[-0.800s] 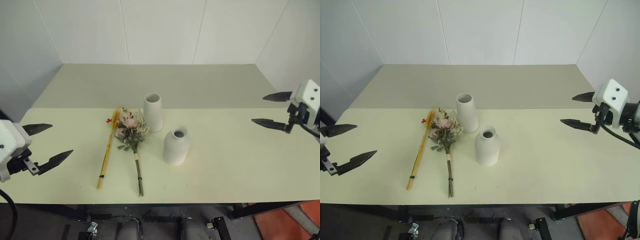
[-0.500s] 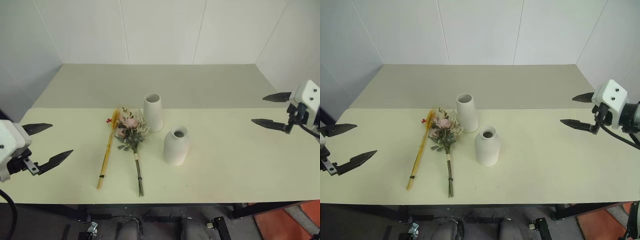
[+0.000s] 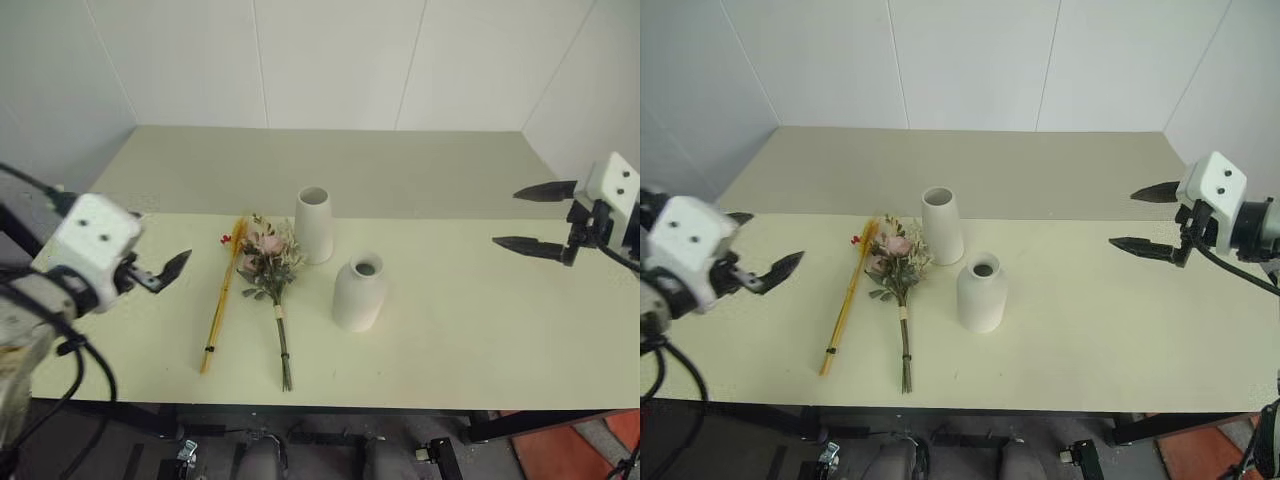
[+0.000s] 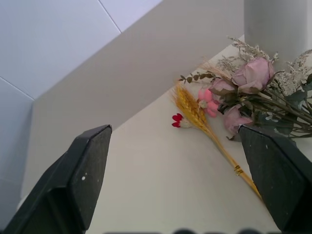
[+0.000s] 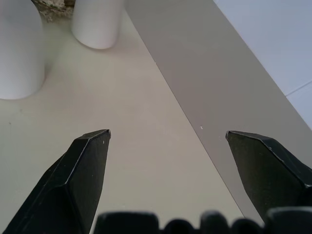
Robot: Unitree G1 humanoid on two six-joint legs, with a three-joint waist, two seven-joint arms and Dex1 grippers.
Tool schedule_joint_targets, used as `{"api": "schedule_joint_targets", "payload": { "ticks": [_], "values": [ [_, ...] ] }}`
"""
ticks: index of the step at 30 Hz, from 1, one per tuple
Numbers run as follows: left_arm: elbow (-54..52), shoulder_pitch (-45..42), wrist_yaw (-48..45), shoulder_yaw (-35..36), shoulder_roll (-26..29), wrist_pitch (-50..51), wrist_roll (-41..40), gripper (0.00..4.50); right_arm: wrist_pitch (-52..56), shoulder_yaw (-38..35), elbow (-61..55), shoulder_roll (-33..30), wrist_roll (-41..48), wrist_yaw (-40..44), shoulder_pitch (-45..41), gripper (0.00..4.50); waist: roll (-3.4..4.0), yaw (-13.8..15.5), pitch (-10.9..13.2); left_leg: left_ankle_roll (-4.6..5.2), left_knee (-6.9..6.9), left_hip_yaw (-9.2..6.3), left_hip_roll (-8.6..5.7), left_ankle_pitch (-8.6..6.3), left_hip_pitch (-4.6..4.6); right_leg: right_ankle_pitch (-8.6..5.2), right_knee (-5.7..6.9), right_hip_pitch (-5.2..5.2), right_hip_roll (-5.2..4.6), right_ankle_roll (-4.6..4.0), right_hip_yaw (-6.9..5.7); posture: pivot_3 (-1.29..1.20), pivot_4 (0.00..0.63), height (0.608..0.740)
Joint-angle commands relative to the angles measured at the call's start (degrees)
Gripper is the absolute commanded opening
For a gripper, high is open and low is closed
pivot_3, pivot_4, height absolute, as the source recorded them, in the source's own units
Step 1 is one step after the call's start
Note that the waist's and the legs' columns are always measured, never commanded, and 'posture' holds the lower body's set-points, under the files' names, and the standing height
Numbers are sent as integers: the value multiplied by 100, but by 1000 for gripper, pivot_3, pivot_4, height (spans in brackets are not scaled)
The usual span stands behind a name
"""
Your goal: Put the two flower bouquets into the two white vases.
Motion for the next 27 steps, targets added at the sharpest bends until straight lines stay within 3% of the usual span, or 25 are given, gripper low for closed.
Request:
{"api": "schedule_joint_targets", "payload": {
  "ticks": [1,3,6,11,17,25,27],
  "values": [
    [391,-1039,664,-714,-492,1601,18,4500,58,-182,-315,-110,146,41,-119,4467,-4,-8,1,0,1,0,0,0,0,1,0,0,1,1,1,0,150,740],
    [874,-1691,926,-944,-861,2472,169,4500,79,-189,-376,-96,152,31,-105,4467,-12,-11,4,1,5,-4,-2,1,3,2,3,6,3,5,1,0,150,740],
    [1721,-2248,1082,-1079,-1126,2931,21,4500,88,-211,-478,-65,153,-10,-16,4467,-21,-43,8,1,5,-6,-3,0,2,3,1,3,6,6,7,0,150,740],
    [2424,-2613,1182,-1295,-1113,2931,-773,4500,20,-236,-505,-46,78,-126,110,4467,-24,-38,10,1,1,-5,-3,0,0,4,1,-6,9,5,15,0,150,740],
    [3607,-2877,1481,-2120,-795,2931,-1346,4500,118,-277,-849,-36,195,-186,189,4467,-24,-35,10,1,2,-3,-3,0,2,4,3,-7,8,5,17,0,150,740],
    [4609,-3362,1738,-2644,-1158,2931,-1373,4500,101,-446,-941,-172,131,-244,494,4467,-28,15,12,0,3,-2,-6,0,-1,12,-1,-5,8,-7,19,0,150,740],
    [4821,-3424,1849,-2623,-1300,2931,-1321,4113,130,-487,-971,-183,138,-264,536,4500,-28,14,12,0,4,-1,-7,1,-1,16,-1,-4,8,-9,20,0,150,740]
  ]
}}
